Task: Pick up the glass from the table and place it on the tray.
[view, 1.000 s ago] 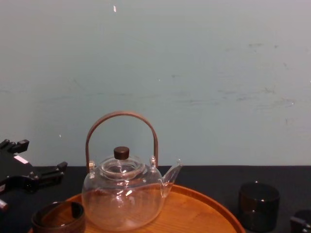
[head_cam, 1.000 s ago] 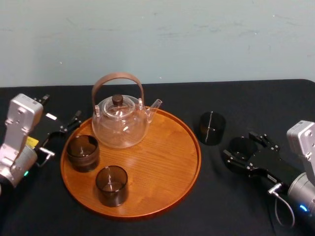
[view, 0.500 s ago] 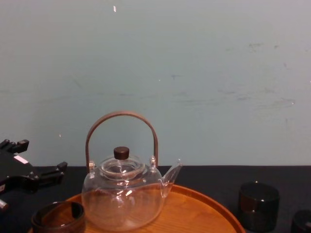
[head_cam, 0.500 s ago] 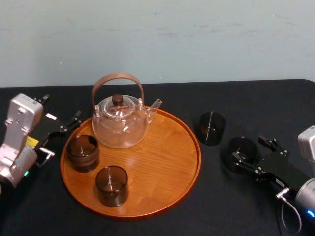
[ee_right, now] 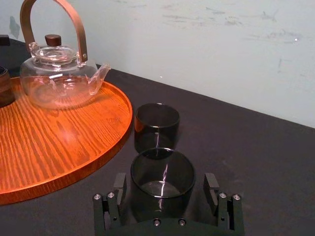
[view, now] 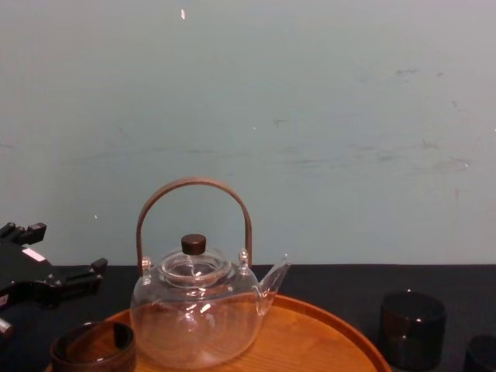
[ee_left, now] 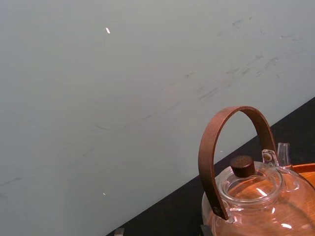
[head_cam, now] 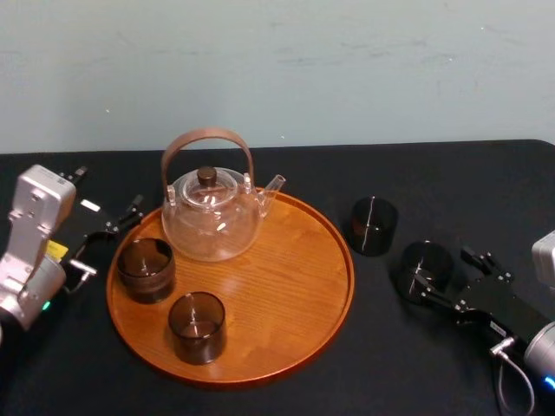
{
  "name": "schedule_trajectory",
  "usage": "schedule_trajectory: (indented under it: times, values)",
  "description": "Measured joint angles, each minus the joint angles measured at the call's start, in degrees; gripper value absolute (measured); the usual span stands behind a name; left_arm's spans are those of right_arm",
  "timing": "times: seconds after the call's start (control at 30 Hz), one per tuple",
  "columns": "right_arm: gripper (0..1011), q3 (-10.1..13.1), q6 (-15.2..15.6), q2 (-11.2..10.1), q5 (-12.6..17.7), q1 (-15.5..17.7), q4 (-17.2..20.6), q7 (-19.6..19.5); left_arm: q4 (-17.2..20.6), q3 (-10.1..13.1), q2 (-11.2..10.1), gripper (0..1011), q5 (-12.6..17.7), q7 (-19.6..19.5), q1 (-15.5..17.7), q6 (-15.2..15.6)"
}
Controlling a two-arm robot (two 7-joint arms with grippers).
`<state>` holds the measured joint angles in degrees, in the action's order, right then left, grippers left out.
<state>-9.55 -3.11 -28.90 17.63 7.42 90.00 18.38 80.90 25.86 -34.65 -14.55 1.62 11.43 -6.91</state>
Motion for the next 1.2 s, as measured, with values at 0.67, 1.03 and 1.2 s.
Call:
schedule_trajectory:
  times: [0.67,1.03,1.2]
  values:
    - [1002,0.32,0.56,2.37,-0.62,-1.69,-4.04,2.43,0.0,0.0,0.0,1001,0.0,0.0,0.0,0.0]
    - [1002,0.4,0.79,2.98,-0.68,-2.5,-5.48,2.84,0.0,0.0,0.0,1001,0.0,0.0,0.0,0.0]
    - [1002,0.09,0.99,3.25,-0.7,-3.36,-6.28,3.17,0.0,0.0,0.0,1001,0.0,0.0,0.0,0.0]
